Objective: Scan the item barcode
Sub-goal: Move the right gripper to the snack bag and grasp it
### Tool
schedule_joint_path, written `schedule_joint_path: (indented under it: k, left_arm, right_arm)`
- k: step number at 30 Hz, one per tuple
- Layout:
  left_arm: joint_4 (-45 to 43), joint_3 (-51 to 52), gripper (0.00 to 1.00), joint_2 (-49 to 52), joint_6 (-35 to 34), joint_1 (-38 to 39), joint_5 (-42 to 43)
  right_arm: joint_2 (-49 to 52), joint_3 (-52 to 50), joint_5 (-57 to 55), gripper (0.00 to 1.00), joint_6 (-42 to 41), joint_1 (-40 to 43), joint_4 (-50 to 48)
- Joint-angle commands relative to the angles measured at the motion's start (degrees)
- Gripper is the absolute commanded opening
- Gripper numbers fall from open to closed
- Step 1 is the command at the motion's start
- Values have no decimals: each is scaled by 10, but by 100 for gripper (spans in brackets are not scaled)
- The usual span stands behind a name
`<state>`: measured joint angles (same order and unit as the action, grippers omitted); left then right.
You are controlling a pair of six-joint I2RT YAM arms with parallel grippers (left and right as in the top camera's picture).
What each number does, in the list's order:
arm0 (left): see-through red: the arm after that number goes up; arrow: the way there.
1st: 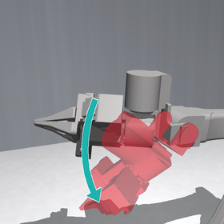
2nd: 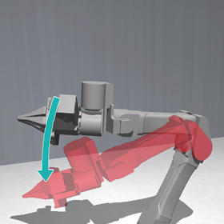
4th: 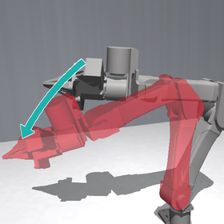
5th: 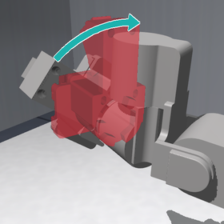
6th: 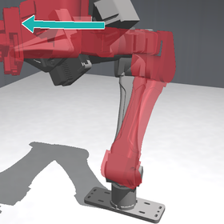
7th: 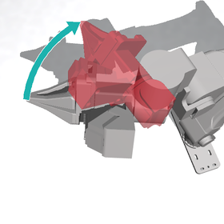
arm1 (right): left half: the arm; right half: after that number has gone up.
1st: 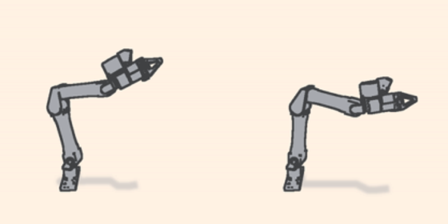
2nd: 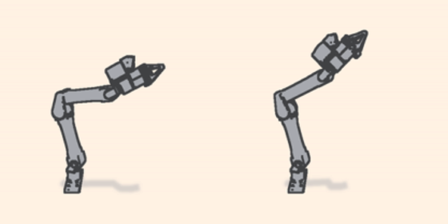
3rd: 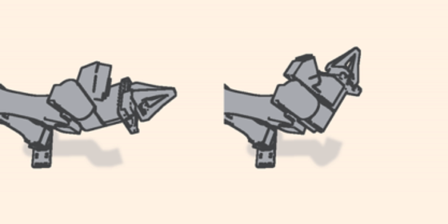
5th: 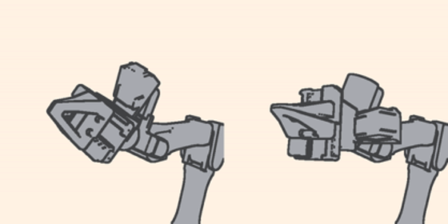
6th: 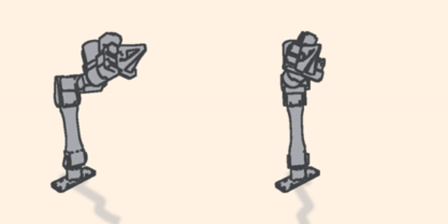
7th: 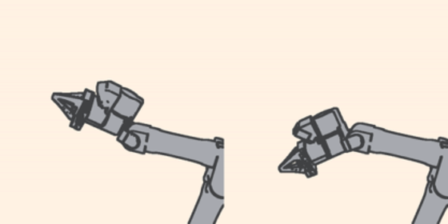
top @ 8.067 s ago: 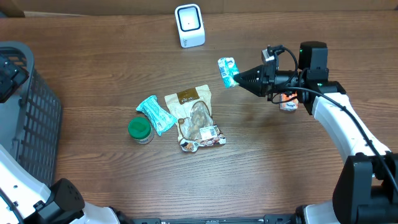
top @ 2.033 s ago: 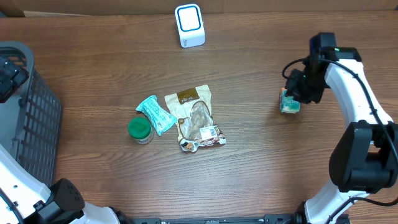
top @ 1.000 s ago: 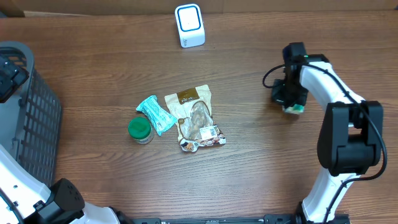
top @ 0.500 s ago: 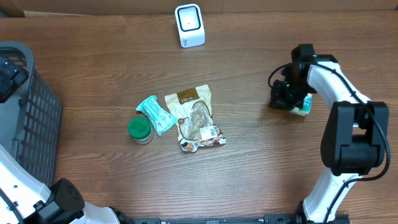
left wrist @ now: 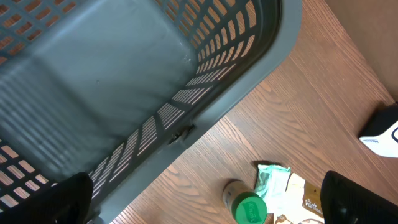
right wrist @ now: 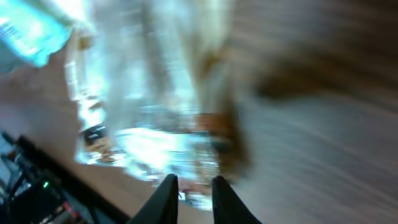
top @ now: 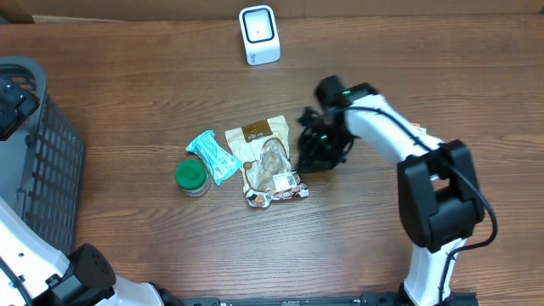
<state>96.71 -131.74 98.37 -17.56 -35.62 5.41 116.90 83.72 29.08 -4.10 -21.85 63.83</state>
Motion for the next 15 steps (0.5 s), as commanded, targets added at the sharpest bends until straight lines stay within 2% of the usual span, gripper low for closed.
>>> schedule_joint_path:
  k: [1,5,13,15]
  left_arm:
    - [1,0,100,-1,9,4,4]
    - [1,0,100,-1,9,4,4]
    - [1,0,100,-1,9,4,4]
    - [1,0,100,-1,9,4,4]
  right_arm:
    - [0,56,19,21,5,-42,-3]
    - [-1,85,12,21,-19,-86,-22]
    - [-1,70,-101,21,-151,-193,-92]
    - [-1,61,-116,25,-172,-217,-107]
